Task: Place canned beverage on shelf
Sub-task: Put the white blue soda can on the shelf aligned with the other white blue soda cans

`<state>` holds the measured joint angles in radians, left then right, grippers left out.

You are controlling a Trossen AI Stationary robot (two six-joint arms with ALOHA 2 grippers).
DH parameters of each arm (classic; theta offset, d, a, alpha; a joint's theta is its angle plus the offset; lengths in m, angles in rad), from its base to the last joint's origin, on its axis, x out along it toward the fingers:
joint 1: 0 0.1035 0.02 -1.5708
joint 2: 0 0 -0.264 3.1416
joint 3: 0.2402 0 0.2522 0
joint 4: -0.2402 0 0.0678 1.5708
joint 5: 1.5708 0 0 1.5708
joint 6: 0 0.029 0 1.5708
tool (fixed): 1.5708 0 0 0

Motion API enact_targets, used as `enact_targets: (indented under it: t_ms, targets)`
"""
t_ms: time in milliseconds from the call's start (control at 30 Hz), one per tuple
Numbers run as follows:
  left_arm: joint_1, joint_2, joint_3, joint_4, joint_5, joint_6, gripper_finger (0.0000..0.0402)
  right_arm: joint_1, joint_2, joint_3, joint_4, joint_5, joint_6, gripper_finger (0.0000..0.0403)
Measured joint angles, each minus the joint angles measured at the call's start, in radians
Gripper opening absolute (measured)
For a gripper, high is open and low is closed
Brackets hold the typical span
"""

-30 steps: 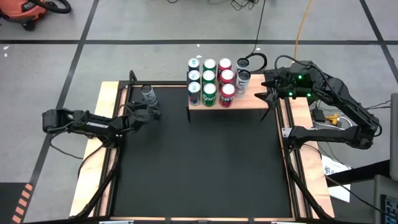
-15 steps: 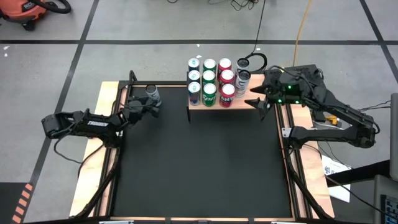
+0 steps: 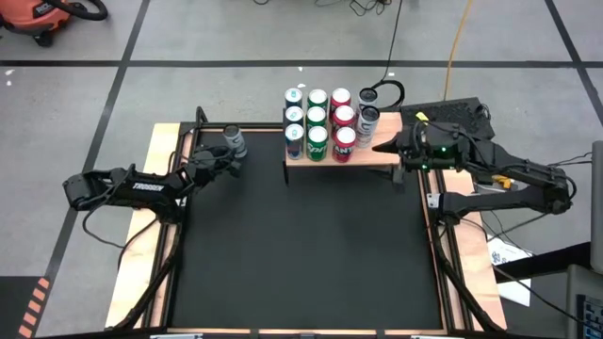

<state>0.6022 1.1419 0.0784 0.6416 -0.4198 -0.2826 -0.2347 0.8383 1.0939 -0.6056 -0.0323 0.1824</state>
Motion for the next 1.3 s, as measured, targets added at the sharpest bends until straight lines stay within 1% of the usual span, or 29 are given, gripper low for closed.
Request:
enact_targets:
  t_ms: [67,133,300,367,400,467,533,700,833,967,1033,1133,1300]
  targets:
    - [0.0,0.0,0.0,-0.004,0.04,-0.005,0.014,0.022,0.0,0.0,0.0,0.031,0.004,0.0313]
    - [0.0,0.0,0.0,-0.01,0.064,-0.005,0.017,0.037,0.0,0.0,0.0,0.036,0.004,0.0313]
    - [0.0,0.0,0.0,-0.032,0.046,0.003,0.0273,0.063,0.001,0.0,0.003,0.036,0.003,0.0313]
    - [0.0,0.003,0.0,-0.009,0.045,0.009,0.0315,0.069,0.001,0.0,0.004,0.036,-0.005,0.0313]
    - [0.0,0.01,0.001,0.012,0.063,0.036,0.0332,0.072,0.001,0.0,0.005,0.036,-0.015,0.0313]
    - [0.0,0.033,0.002,0.043,0.092,0.104,0.0356,0.074,0.004,0.0,0.019,0.036,-0.038,0.0313]
    - [0.008,0.058,0.002,0.087,0.095,0.143,0.0366,0.074,0.009,0.0,0.037,0.036,-0.043,0.0313]
    - [0.066,0.111,0.002,0.194,0.111,0.165,0.0369,0.082,0.021,0.0,0.061,0.036,-0.049,0.0313]
    - [0.114,0.146,0.002,0.264,0.17,0.173,0.037,0.09,0.021,0.0,0.056,0.034,-0.06,0.0313]
    - [0.162,0.184,0.032,0.27,0.249,0.191,0.0361,0.101,0.021,0.0,0.056,0.035,-0.064,0.0313]
    - [0.176,0.203,0.054,0.27,0.276,0.188,0.0349,0.106,0.022,0.0,0.059,0.035,-0.064,0.0313]
    - [0.188,0.227,0.082,0.27,0.283,0.192,0.0319,0.12,0.024,0.0,0.069,0.043,-0.064,0.0313]
    - [0.19,0.233,0.09,0.264,0.288,0.187,0.0251,0.16,0.023,0.0,0.078,0.138,-0.075,0.0313]
